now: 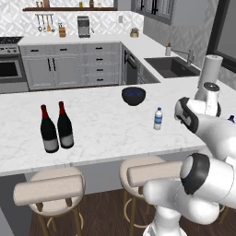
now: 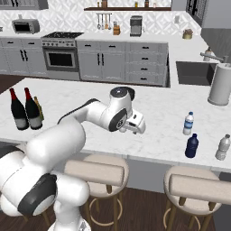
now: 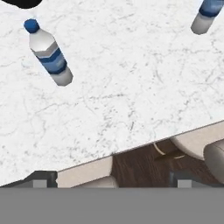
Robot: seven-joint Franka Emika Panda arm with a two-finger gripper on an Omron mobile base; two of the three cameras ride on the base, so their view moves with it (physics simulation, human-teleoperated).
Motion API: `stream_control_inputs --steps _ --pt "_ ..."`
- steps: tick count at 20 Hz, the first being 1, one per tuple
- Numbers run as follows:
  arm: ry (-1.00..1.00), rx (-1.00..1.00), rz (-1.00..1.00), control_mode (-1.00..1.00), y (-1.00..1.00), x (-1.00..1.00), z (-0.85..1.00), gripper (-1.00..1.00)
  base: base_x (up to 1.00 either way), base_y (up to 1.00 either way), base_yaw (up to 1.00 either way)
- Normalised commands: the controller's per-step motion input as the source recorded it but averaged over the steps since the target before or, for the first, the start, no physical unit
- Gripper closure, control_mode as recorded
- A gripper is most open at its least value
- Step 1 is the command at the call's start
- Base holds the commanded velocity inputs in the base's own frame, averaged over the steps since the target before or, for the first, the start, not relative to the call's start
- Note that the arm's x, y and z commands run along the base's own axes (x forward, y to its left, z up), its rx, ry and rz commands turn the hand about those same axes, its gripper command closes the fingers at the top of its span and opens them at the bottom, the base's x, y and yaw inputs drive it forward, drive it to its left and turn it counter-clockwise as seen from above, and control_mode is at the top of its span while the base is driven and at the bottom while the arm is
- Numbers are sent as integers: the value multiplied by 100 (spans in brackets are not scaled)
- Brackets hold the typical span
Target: Move the plastic bottles in the middle to the plastics group, and the glass bottles in the middle to the glass group.
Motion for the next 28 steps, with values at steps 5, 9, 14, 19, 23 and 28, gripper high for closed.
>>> stream_control_inputs --steps 5,9,14,19,23,28 --pt "0 0 9 -100 67 10 41 -100 0 0 0" --pt "0 -1 5 -100 66 42 7 -100 0 0 0" --pt "0 0 0 -100 17 67 7 -100 0 0 0" --pt "0 0 0 -100 1 57 5 -100 0 0 0" --pt "0 0 0 -100 0 51 0 -100 0 0 0" --pt "0 0 0 -100 0 53 0 -100 0 0 0"
